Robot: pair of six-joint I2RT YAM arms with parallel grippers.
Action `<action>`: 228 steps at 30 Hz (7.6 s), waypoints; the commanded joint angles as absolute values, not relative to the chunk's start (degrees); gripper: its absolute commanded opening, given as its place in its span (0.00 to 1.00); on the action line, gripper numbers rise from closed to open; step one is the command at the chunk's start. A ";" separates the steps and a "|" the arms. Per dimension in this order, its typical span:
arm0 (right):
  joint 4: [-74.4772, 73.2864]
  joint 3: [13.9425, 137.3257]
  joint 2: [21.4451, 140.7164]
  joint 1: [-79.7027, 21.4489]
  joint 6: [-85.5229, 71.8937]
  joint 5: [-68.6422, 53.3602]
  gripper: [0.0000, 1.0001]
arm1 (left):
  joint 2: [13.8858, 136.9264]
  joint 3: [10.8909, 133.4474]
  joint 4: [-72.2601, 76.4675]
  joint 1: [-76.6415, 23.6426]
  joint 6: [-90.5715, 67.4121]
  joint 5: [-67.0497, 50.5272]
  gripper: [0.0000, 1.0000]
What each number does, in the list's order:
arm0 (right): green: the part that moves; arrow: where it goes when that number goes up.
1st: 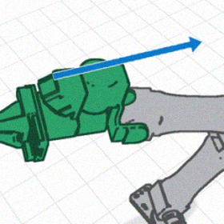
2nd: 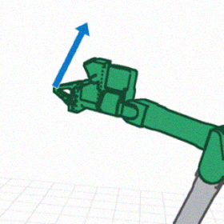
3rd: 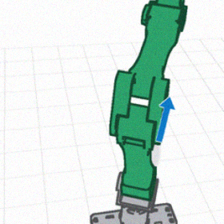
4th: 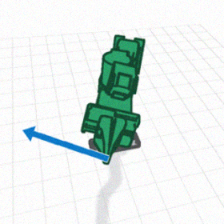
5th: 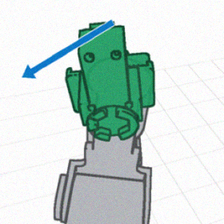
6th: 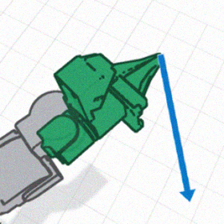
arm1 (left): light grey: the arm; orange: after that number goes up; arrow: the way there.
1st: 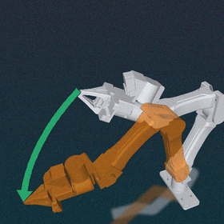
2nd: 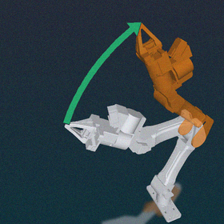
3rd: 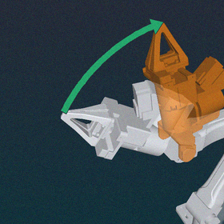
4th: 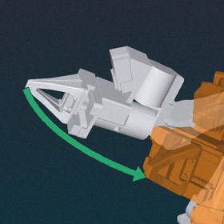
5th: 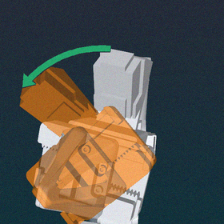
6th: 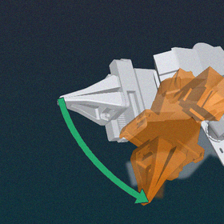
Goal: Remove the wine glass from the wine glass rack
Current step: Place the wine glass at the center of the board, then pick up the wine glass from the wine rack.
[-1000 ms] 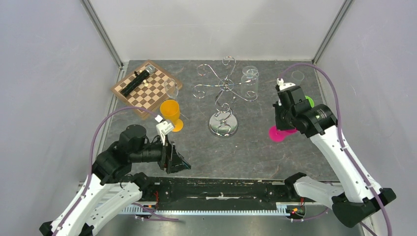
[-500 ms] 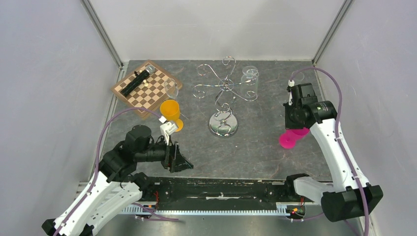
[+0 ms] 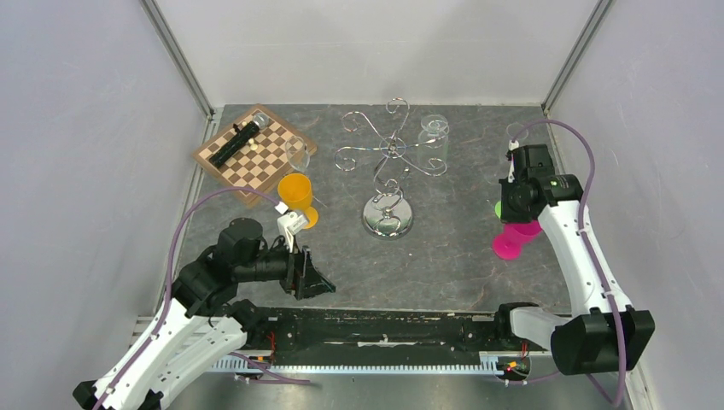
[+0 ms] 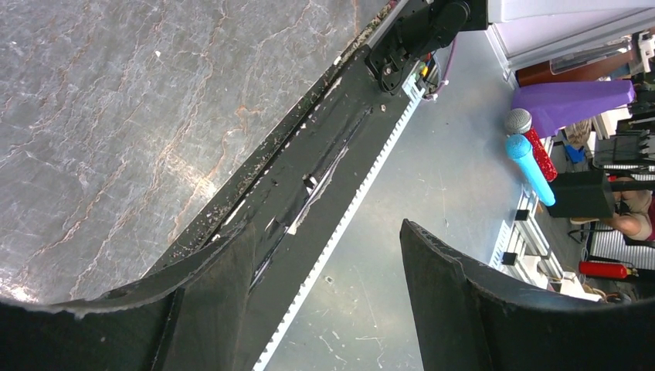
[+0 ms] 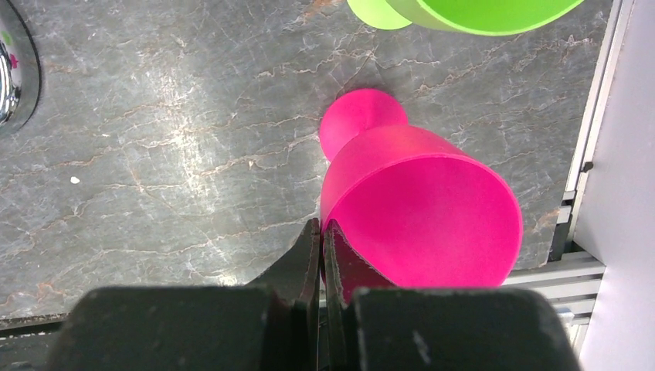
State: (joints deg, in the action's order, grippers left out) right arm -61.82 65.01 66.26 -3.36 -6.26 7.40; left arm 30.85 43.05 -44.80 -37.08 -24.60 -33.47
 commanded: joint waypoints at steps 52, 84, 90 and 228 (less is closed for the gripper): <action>-44.63 94.75 72.13 -2.13 -19.28 -15.15 0.52 | 29.36 42.89 -43.18 -39.20 -27.56 -29.02 0.75; -19.63 89.46 84.80 -2.15 -35.56 -40.41 0.57 | 28.74 42.63 -42.89 -39.20 -28.64 -27.03 0.75; -17.54 88.79 85.96 -2.18 -36.62 -44.34 0.54 | 28.94 42.63 -42.87 -39.20 -28.61 -26.94 0.75; 5.15 76.35 79.08 -7.12 -65.36 -31.90 0.00 | 29.29 42.61 -43.13 -39.20 -28.99 -25.76 0.76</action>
